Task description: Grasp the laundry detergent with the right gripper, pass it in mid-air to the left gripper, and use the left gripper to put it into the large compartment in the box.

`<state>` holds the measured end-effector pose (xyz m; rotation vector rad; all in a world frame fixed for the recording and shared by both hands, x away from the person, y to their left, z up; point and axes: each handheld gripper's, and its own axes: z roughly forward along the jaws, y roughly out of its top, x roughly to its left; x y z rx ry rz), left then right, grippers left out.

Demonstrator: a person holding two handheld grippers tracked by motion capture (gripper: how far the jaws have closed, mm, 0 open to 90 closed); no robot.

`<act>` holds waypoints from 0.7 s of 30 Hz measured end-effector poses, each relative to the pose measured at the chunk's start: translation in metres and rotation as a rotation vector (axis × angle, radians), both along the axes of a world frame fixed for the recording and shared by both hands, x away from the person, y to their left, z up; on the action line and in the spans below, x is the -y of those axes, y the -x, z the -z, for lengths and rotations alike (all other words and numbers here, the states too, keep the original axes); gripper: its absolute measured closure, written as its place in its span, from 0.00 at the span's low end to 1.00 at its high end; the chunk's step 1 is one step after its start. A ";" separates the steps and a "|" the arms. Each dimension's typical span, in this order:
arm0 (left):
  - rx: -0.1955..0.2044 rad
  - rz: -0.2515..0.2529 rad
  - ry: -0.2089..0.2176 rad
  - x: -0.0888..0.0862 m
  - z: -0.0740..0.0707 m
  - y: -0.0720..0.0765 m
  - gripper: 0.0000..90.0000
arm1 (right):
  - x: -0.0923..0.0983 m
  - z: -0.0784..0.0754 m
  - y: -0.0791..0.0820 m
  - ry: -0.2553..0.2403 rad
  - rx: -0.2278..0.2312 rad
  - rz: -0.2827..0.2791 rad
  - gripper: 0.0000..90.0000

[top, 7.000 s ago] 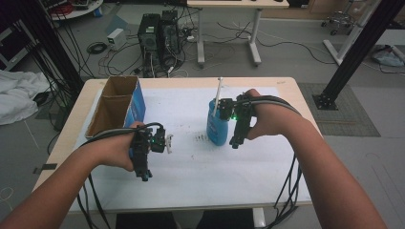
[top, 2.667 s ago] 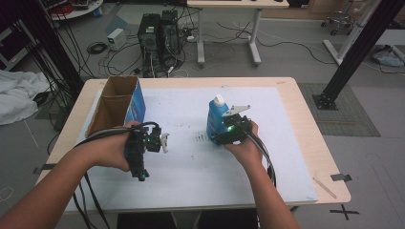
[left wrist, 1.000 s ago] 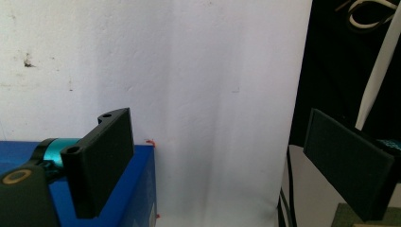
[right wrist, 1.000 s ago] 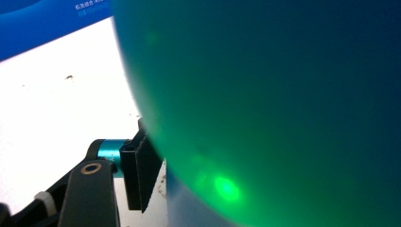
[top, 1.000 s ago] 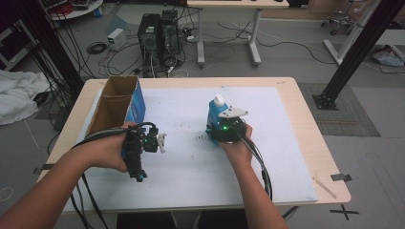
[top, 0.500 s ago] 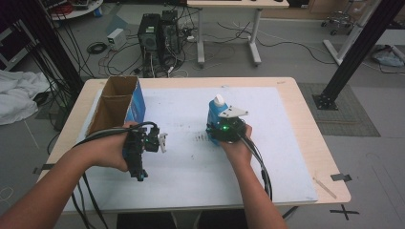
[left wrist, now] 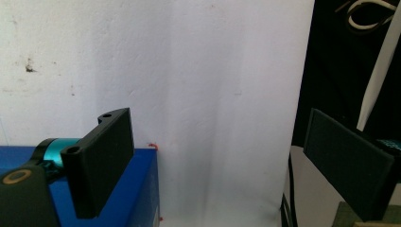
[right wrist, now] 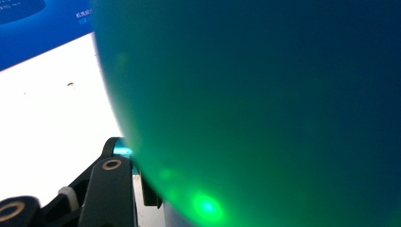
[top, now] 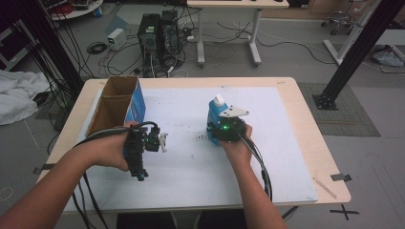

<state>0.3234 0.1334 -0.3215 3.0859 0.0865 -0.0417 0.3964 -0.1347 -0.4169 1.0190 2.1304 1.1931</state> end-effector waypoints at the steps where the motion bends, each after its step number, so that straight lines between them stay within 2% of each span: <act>1: 0.000 0.000 0.000 0.000 0.000 0.000 0.10 | 0.000 0.000 0.000 -0.007 -0.001 0.001 0.47; 8: 0.004 -0.006 0.005 -0.002 0.000 0.000 0.11 | 0.002 0.001 -0.001 -0.031 -0.004 0.001 0.51; 14: 0.012 -0.005 -0.001 -0.002 -0.002 0.000 0.11 | 0.003 -0.001 0.001 -0.020 0.003 -0.014 0.51; 21: 0.030 -0.003 0.002 0.000 -0.007 -0.002 0.11 | 0.009 -0.011 0.008 -0.059 0.014 -0.063 0.51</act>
